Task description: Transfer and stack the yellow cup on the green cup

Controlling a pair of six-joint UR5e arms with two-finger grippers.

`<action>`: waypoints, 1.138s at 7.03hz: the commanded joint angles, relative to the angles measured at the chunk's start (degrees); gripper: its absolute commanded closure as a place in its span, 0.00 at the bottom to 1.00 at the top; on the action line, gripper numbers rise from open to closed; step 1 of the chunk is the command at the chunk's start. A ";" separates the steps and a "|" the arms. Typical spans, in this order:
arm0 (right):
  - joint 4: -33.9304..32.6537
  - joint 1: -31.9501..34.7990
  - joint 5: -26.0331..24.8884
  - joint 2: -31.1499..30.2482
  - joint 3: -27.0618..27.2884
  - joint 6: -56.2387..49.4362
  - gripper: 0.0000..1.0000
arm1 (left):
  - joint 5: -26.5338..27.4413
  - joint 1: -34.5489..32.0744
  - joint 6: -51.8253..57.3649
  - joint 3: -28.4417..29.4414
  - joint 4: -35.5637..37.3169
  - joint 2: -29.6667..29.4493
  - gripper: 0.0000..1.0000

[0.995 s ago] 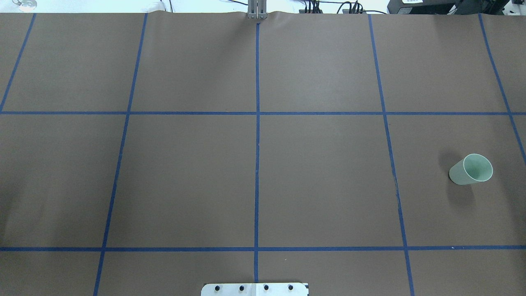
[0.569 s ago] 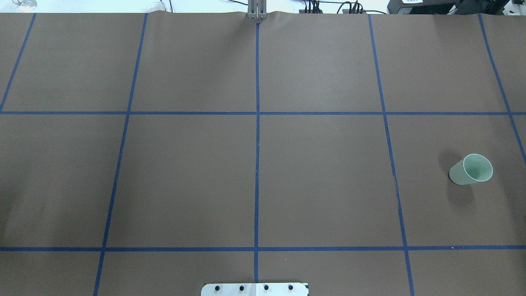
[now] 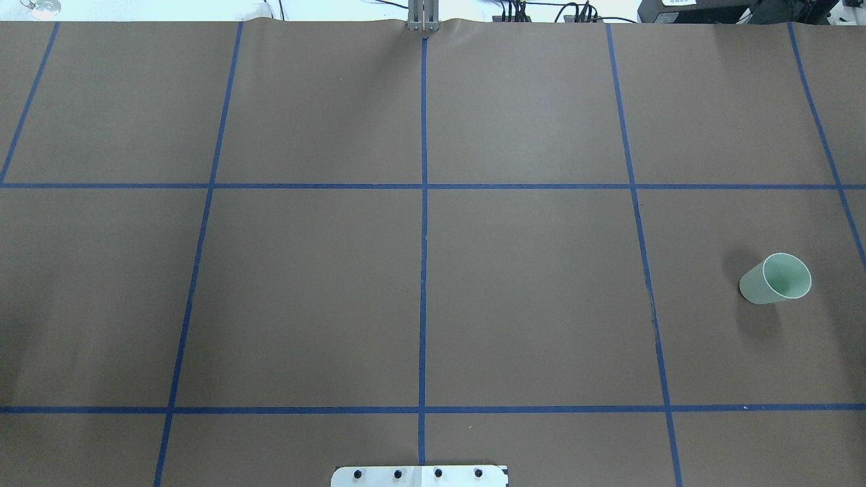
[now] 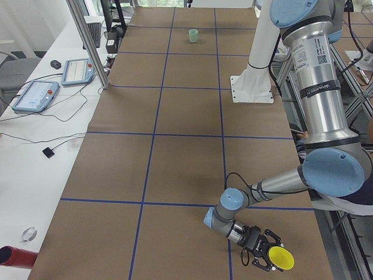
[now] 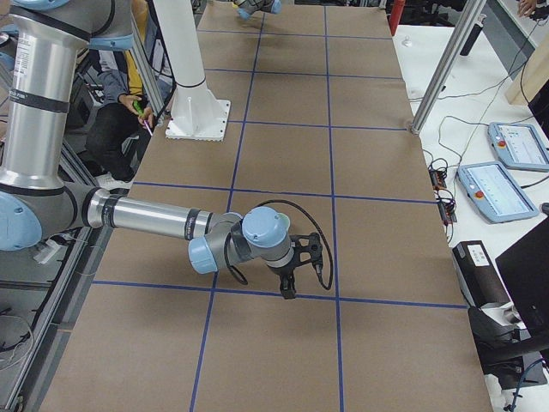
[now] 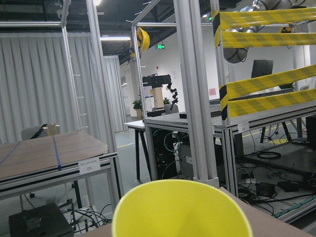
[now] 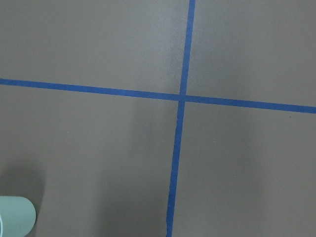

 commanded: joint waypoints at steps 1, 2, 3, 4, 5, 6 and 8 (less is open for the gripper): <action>-0.01 0.00 -0.02 0.05 0.00 0.18 0.00 | 10.43 -0.14 0.03 -3.63 -1.56 1.74 0.51; -0.01 0.00 0.07 0.05 0.00 0.35 0.00 | 16.75 -0.15 0.03 -4.09 -3.49 2.09 0.51; 0.08 0.00 0.07 0.14 0.00 0.35 0.00 | 22.81 -0.15 0.12 -4.00 -6.81 2.88 0.51; 0.08 0.00 -0.02 0.14 0.18 0.44 0.00 | 29.14 -0.15 0.12 -3.92 -10.93 3.93 0.53; 0.08 0.00 -0.02 0.23 0.18 0.88 0.00 | 35.21 -0.15 0.21 -3.74 -16.98 6.64 0.54; 0.16 0.00 -0.02 0.32 0.44 1.40 0.00 | 41.44 -0.15 0.64 -3.22 -23.13 8.93 0.54; 0.08 0.00 -0.02 0.84 0.53 1.50 0.00 | 51.13 -0.15 7.46 -2.17 -38.50 12.63 0.54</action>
